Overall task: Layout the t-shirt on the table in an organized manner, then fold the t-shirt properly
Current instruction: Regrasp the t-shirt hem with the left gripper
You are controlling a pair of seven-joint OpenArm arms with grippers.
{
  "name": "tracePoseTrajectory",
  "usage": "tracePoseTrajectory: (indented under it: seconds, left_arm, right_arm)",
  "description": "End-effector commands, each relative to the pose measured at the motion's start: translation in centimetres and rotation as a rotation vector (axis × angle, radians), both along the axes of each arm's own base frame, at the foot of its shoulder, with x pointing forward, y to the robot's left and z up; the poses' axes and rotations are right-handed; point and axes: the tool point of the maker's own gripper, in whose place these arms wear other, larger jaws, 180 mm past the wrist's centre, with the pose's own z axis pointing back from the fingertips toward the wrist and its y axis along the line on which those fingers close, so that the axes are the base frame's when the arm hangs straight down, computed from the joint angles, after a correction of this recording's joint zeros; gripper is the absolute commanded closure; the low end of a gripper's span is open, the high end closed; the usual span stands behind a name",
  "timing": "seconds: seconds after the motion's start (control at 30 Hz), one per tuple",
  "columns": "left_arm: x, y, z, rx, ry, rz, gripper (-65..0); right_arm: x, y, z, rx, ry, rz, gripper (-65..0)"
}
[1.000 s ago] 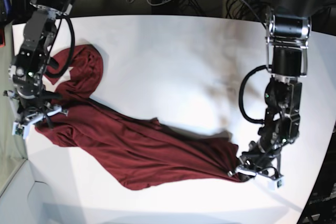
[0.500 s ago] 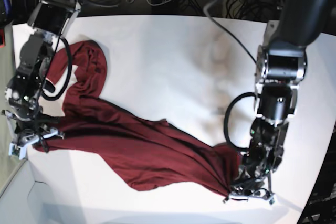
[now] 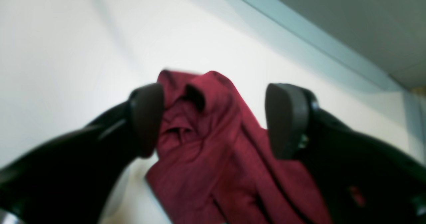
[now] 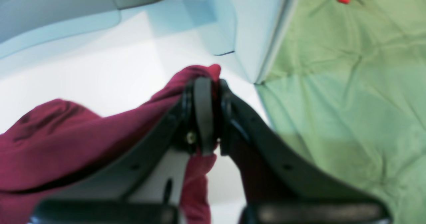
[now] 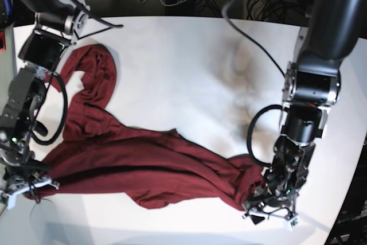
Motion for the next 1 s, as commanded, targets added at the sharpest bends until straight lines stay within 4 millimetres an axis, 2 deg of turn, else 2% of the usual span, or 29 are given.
tracePoseTrajectory:
  seconds: [0.0, 0.03, 0.07, 0.2, 0.3, 0.47, 0.57, 0.7, 0.83, 0.97]
  left_arm:
    - [1.8, -0.4, 3.9, -0.001, -0.089, -0.013, -53.5]
    - [1.7, 0.3, 4.5, 0.014, -0.104, -0.014, -56.6]
    - [1.3, 0.5, 4.2, 0.017, -0.098, -0.023, -58.7]
    - [-2.3, -0.4, 1.6, 0.017, -0.066, -0.1, -61.7]
    - [-5.3, -1.6, -1.3, 0.024, -0.05, -0.131, -61.7]
    - [-8.2, -0.3, -6.6, 0.044, -0.007, -0.072, -61.7]
    - [-8.8, -1.0, -8.7, 0.032, 0.023, -0.055, -61.7]
    - [-8.2, -1.5, -8.9, 0.042, 0.039, -0.065, -61.9]
    - [-7.0, -3.7, -8.5, 0.072, 0.044, -0.119, -61.9]
    - [-6.8, -4.2, -9.8, 0.065, 0.103, -0.109, -61.9]
  right_arm:
    - [0.8, 0.0, 2.0, -0.016, -0.055, 0.006, 0.0]
    - [0.8, 0.1, 1.7, -0.015, -0.048, 0.009, 0.0]
    - [0.7, 0.1, 1.6, -0.015, -0.045, 0.009, 0.0]
    - [0.1, 0.7, -0.1, 0.003, -0.016, 0.014, 0.0]
    - [-0.2, 1.0, -0.9, 0.007, 0.001, 0.02, 0.0]
    - [-0.6, 1.7, -2.4, 0.024, 0.027, 0.027, 0.0]
    - [-0.8, 1.8, -2.7, 0.026, 0.035, 0.028, 0.0]
    - [-1.1, 1.8, -3.2, 0.027, 0.047, 0.027, 0.0]
    - [-1.5, 1.8, -4.0, 0.027, 0.064, 0.027, 0.0]
    - [-1.7, 1.8, -4.2, 0.027, 0.07, 0.027, 0.0]
